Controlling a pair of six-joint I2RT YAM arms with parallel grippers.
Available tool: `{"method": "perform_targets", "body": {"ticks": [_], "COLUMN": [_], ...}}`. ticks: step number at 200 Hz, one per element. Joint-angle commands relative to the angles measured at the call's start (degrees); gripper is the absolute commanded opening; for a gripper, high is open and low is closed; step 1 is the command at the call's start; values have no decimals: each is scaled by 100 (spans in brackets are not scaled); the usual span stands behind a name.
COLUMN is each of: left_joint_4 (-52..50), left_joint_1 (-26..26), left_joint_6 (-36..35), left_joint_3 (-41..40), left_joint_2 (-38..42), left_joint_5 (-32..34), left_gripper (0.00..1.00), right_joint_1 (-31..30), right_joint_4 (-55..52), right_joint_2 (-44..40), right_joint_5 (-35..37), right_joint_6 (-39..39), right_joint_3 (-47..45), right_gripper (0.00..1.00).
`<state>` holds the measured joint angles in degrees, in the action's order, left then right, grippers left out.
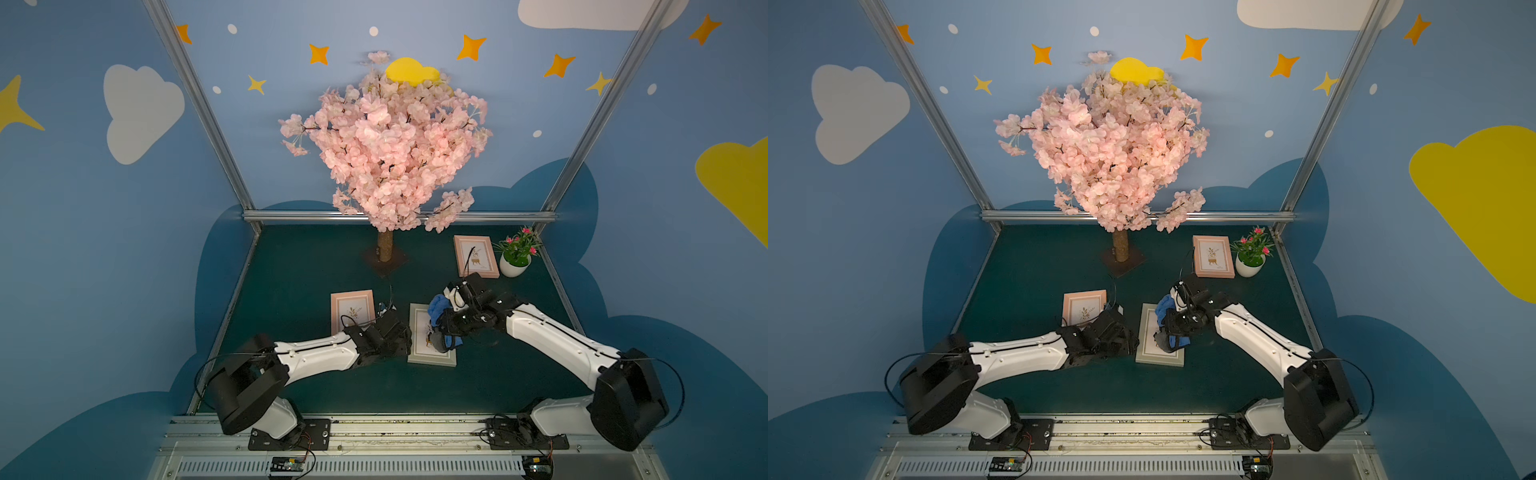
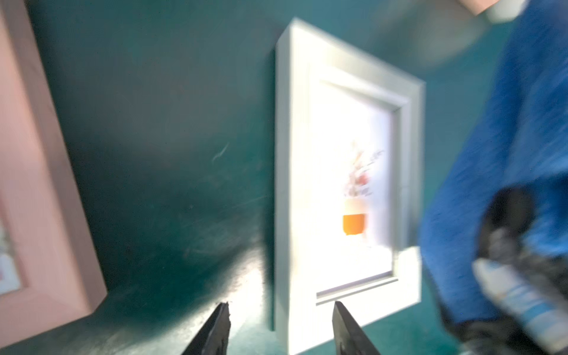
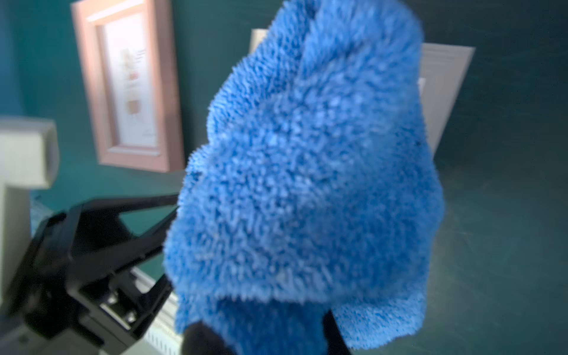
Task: Wipe the picture frame with a cloth
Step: Adjust the cleaning item.
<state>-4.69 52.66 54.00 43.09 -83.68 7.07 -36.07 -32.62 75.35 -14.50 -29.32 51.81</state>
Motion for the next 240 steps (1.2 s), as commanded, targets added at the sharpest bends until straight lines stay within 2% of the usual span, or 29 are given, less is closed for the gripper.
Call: {"method": "perform_targets", "body": {"ticks": [1,30,53,86,105,138,158,181,240], "left_joint_4": [420,1973,2812,3477,3764,3489,3420,3519,3563], "left_joint_1": [-78,-151,-150,-144,-142,-142,-151,-151,-151], "left_joint_6": [-249,-296,-361,-487,-460,-469,-396,-338,-346], "left_joint_3": [-329,-1056,-1289,-1359,-1451,-1284,-1285,-1299,-1149], "left_joint_2": [457,1117,1441,1611,1618,1388,1251,1171,835], "left_joint_5": [-46,-492,-922,-1482,-1516,-1434,-1282,-1303,-1613], "left_gripper": [58,65,71,77,81,82,78,68,27], "right_joint_1": [-125,-270,-406,-589,-730,-1026,-1191,-1379,-1613], "right_joint_4": [892,1427,1692,2058,2190,2440,2620,2734,2806], "right_joint_2": [-549,-1073,-1291,-1356,-1326,-1312,-1373,-1411,-1384], "right_joint_5": [-531,-616,-563,-480,-361,-317,-308,-282,249], "right_joint_6": [228,285,396,453,492,541,576,641,566], "right_joint_3": [-437,-879,-1097,-1303,-1305,-1376,-1494,-1533,-1466], "right_gripper": [0,0,0,0,0,0,0,0,0]}}
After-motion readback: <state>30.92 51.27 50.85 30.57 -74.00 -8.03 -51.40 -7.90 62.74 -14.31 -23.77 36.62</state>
